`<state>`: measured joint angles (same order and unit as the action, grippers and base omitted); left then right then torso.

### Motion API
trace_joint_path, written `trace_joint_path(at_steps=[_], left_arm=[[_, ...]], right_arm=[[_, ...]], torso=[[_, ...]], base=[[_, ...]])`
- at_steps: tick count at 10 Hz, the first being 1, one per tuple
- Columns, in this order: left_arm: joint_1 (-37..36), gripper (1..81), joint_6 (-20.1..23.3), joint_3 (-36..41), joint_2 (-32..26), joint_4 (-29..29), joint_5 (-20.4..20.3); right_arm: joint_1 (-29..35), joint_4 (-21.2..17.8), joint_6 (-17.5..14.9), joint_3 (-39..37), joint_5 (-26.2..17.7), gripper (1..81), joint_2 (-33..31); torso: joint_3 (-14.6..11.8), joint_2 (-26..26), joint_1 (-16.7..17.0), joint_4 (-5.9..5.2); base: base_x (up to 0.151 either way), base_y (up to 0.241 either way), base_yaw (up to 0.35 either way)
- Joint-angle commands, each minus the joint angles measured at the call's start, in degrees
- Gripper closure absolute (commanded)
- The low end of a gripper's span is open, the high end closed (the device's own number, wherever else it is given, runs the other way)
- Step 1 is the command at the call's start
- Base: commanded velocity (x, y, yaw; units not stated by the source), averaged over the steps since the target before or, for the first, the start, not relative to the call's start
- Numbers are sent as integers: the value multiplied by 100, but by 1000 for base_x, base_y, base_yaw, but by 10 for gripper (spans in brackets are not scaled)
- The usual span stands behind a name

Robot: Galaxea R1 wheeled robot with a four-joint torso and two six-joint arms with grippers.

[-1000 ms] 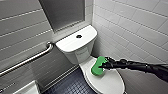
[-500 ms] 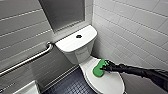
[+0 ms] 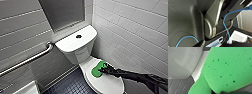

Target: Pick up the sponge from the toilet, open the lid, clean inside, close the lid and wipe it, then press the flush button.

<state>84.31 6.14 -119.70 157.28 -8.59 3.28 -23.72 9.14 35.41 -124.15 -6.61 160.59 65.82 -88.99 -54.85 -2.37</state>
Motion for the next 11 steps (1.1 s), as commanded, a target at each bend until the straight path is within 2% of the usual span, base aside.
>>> trace_joint_path(at_steps=[1,3,4,8,11], left_arm=[[134,10,27,113,-65,42,525],[134,10,45,122,-39,33,525],[134,10,45,122,-21,33,525],[134,10,36,122,-12,33,525],[134,10,45,148,32,7,516]], right_arm=[[74,70,27,1144,-342,811,-750],[-233,79,18,1869,-297,811,-1448],[-426,79,18,2044,-123,811,-1701],[-1262,70,10,2000,546,811,-2150],[-1658,70,18,2634,898,811,-2986]], torso=[[0,0,0,0],[0,0,0,0],[0,0,0,0],[0,0,0,0],[0,0,0,0]], base=[[0,0,0],[0,0,0],[0,0,0],[0,0,0],[0,0,0]])
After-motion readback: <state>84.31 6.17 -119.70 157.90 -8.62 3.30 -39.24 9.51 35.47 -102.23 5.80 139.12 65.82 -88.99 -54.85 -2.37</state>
